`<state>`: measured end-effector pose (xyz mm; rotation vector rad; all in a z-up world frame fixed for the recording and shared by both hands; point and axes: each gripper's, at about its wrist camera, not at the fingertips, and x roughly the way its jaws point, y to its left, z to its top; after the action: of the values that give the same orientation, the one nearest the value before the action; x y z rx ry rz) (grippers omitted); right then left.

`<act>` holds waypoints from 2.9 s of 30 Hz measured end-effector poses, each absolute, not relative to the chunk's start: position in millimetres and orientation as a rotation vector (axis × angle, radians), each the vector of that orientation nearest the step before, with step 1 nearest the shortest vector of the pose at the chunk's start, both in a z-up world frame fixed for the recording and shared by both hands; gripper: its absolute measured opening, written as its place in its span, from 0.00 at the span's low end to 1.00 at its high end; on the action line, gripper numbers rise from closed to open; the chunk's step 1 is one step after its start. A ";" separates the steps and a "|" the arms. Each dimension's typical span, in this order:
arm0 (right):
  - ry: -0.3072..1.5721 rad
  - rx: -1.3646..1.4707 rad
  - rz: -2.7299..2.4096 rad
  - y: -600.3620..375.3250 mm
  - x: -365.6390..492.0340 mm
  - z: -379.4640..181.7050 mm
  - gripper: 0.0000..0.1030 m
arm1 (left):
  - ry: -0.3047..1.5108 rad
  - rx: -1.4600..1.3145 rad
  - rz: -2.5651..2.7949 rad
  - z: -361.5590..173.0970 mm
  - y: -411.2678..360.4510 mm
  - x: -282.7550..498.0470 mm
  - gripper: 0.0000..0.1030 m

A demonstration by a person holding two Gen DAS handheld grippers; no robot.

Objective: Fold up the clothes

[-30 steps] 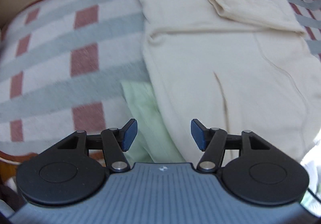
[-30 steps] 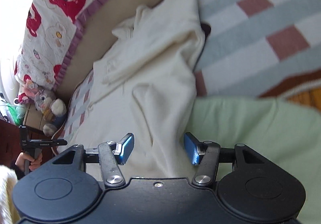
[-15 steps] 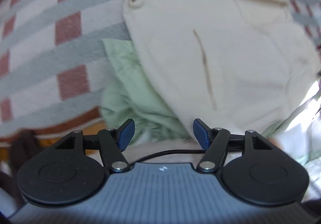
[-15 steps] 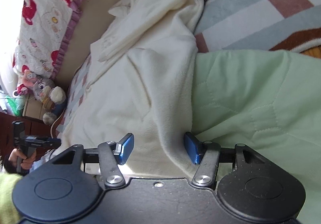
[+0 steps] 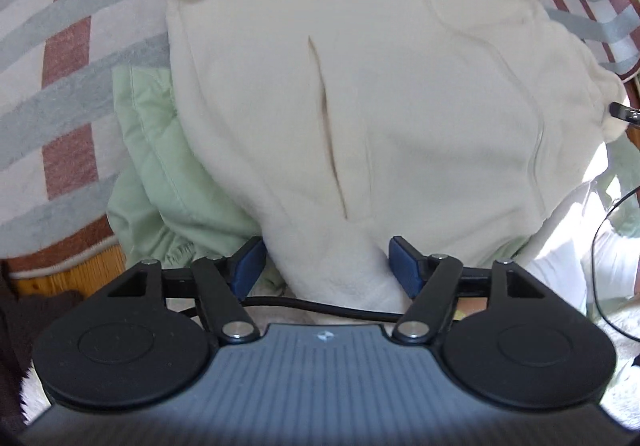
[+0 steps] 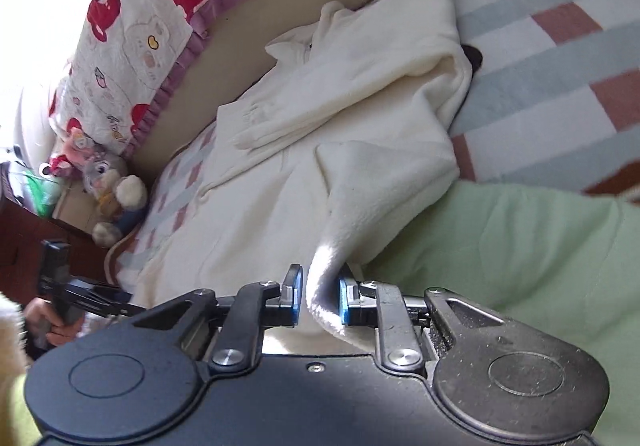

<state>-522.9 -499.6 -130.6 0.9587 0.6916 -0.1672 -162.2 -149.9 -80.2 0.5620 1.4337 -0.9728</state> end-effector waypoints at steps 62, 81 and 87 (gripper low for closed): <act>0.620 0.659 -0.672 -539.4 -370.1 -106.5 0.44 | 0.979 -0.127 -0.945 -114.1 -241.2 14.9 0.33; 0.571 0.561 -0.791 -596.4 -354.9 -109.1 0.44 | 0.854 0.427 -1.071 -118.1 -252.9 -38.9 0.74; 0.576 0.418 -0.755 -603.1 -341.6 -106.1 0.09 | 0.823 0.356 -1.026 -113.0 -248.1 -26.1 0.07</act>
<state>-341.6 -603.1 -106.1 0.4177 0.5760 -0.7555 -26.1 -248.1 -113.0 0.3560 0.8229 -1.0265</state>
